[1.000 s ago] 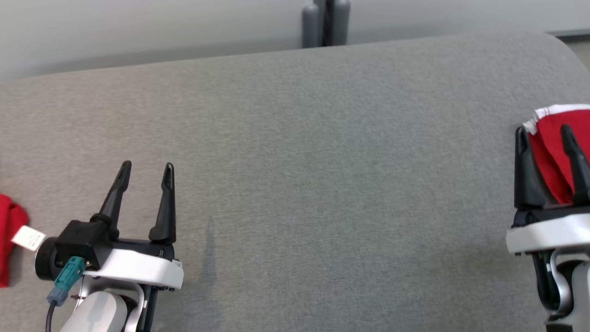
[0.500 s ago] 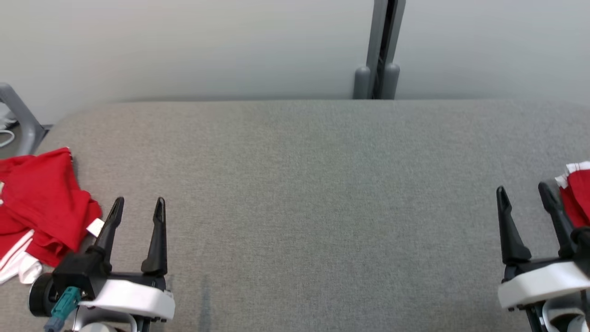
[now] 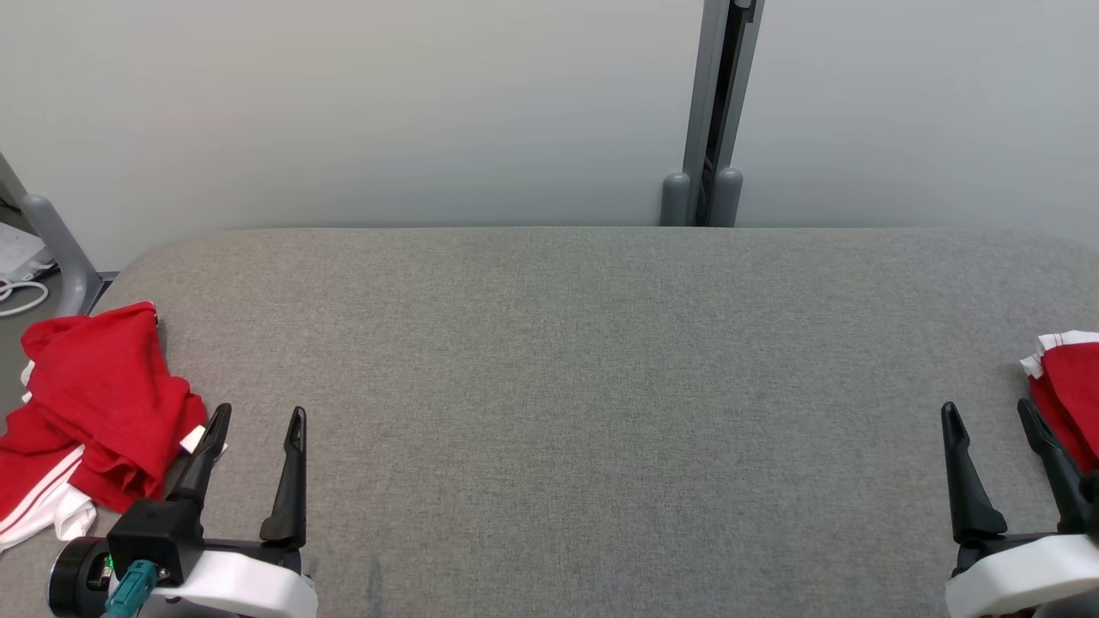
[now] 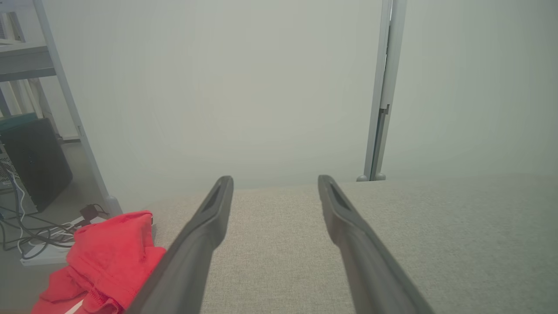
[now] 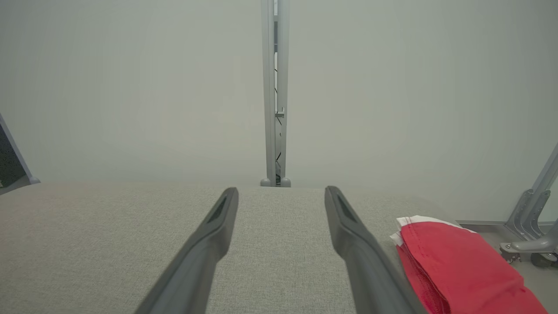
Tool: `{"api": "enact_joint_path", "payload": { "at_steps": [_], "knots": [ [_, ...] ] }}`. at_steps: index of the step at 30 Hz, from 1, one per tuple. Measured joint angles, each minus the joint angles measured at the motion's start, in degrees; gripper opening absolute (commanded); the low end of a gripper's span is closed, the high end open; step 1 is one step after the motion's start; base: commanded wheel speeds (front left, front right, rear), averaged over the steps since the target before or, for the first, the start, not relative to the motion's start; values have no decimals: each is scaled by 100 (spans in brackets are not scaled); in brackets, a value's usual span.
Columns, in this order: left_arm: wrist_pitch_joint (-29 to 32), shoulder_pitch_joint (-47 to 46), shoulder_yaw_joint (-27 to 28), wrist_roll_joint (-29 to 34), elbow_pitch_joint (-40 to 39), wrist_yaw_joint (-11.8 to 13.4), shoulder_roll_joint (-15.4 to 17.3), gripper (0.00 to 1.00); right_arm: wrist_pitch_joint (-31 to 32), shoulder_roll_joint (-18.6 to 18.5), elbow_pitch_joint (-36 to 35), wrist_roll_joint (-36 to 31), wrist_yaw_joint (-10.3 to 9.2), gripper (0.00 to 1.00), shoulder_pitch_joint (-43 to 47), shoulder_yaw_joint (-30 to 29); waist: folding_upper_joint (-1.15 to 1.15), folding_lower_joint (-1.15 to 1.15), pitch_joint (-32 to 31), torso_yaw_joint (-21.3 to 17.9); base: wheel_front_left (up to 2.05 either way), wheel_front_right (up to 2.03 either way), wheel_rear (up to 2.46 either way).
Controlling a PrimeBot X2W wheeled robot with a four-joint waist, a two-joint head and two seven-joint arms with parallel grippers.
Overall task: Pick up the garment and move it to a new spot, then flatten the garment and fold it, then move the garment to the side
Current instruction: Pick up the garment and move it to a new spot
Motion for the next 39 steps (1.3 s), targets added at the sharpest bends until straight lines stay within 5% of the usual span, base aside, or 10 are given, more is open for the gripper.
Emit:
{"api": "enact_joint_path", "payload": {
  "at_steps": [24,39],
  "knots": [
    [77,-3,-60,-103,153,-45,47,100,-26,1,83,175,0,100,83,41,0,0,-21,4,0,0,0],
    [10,-251,171,-132,255,-145,-66,100,27,4,-110,231,0,100,-13,389,0,0,113,1105,0,0,0]
  ]
}}
